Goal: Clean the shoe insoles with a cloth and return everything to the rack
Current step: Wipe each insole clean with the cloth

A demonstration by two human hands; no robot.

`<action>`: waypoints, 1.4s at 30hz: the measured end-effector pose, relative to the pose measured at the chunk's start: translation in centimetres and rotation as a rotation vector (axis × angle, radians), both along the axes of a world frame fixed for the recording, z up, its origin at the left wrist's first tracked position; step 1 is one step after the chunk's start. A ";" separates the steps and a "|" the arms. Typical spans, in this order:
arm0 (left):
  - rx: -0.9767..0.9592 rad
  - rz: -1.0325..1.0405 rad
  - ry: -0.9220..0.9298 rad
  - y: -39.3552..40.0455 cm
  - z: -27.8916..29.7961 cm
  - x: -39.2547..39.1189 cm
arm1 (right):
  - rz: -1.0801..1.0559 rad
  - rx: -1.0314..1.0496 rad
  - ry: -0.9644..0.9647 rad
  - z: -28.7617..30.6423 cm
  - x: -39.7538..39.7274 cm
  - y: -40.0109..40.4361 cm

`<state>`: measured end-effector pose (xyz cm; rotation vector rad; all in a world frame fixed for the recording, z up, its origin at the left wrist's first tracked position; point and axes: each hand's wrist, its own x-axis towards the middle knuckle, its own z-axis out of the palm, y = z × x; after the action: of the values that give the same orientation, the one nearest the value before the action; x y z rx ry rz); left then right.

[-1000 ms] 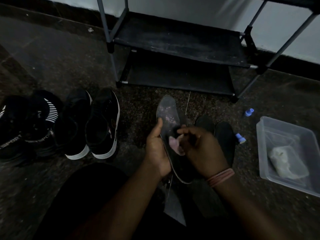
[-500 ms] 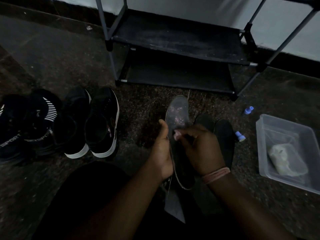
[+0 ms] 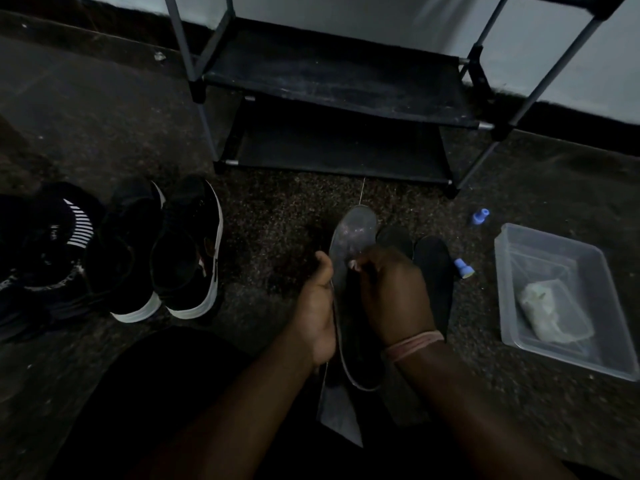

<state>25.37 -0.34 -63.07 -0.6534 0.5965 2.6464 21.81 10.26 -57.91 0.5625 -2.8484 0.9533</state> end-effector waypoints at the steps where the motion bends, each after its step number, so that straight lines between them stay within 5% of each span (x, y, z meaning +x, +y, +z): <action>1: 0.003 0.003 -0.008 -0.2 -0.1 -0.1 | 0.057 -0.033 -0.027 0.1 0.4 -0.2; 5: 0.031 0.031 -0.003 -1.0 -0.8 -0.6 | 0.202 -0.051 -0.236 0.5 1.2 -0.9; 14: 0.046 0.012 0.018 0.2 -0.7 -0.1 | 0.047 0.064 0.138 -1.4 -1.8 1.0; 25: -0.005 0.121 -0.054 -1.3 -1.8 -1.0 | 0.392 -0.071 -0.290 1.4 -0.6 0.4; 32: 0.017 -0.046 -0.016 0.3 -1.4 -0.4 | 0.084 0.048 -0.030 0.1 -2.1 1.7; 42: -0.030 0.133 -0.056 -1.4 -2.8 -1.4 | 0.376 -0.074 -0.371 2.1 -0.1 0.2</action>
<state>23.96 -1.77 -65.84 -0.7990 0.5977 2.7359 21.70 10.47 -55.86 1.0399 -3.0664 1.3420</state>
